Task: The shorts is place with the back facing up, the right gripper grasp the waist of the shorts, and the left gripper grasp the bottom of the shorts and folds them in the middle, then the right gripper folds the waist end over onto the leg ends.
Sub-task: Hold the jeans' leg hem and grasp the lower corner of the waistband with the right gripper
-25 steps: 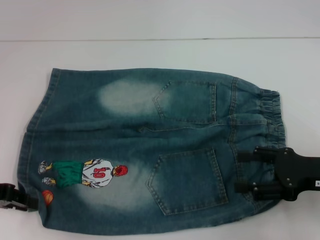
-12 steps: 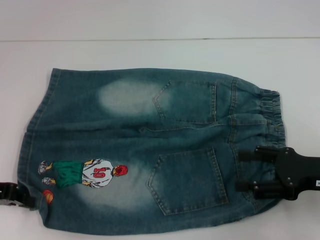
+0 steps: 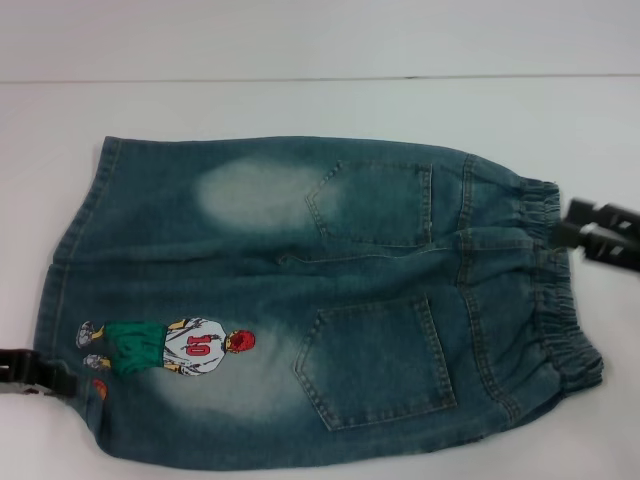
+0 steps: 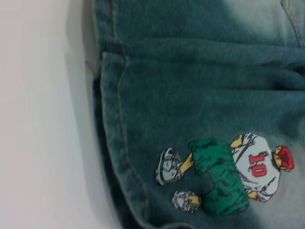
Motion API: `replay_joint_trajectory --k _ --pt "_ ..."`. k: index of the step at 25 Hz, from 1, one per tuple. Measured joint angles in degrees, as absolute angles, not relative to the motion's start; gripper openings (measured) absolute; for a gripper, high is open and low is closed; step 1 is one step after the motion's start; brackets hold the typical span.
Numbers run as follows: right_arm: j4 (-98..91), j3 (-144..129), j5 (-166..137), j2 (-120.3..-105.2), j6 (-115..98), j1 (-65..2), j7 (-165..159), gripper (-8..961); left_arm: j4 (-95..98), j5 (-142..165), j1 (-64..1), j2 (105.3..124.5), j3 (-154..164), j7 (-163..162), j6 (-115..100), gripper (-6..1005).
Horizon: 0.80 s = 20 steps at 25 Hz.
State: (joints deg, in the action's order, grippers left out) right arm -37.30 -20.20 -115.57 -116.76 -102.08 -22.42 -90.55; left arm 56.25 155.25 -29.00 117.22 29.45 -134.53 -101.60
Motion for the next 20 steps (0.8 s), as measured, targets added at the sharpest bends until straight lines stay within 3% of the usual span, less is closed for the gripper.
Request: replay_joint_trajectory --k 6,11,20 --pt "-37.77 -19.91 -115.89 -111.85 -100.51 -23.79 -104.18 911 56.40 153.61 -29.07 116.82 28.87 -134.41 -101.30 20" --pt "-39.73 -26.24 -117.20 -109.11 -101.07 -24.36 -107.20 911 56.27 153.21 -29.16 116.73 28.83 -134.14 -100.72 20" --pt "-49.55 -32.26 -133.91 -108.76 -107.34 -27.05 -102.92 911 56.30 152.40 -29.61 116.62 28.82 -133.72 -100.62 20"
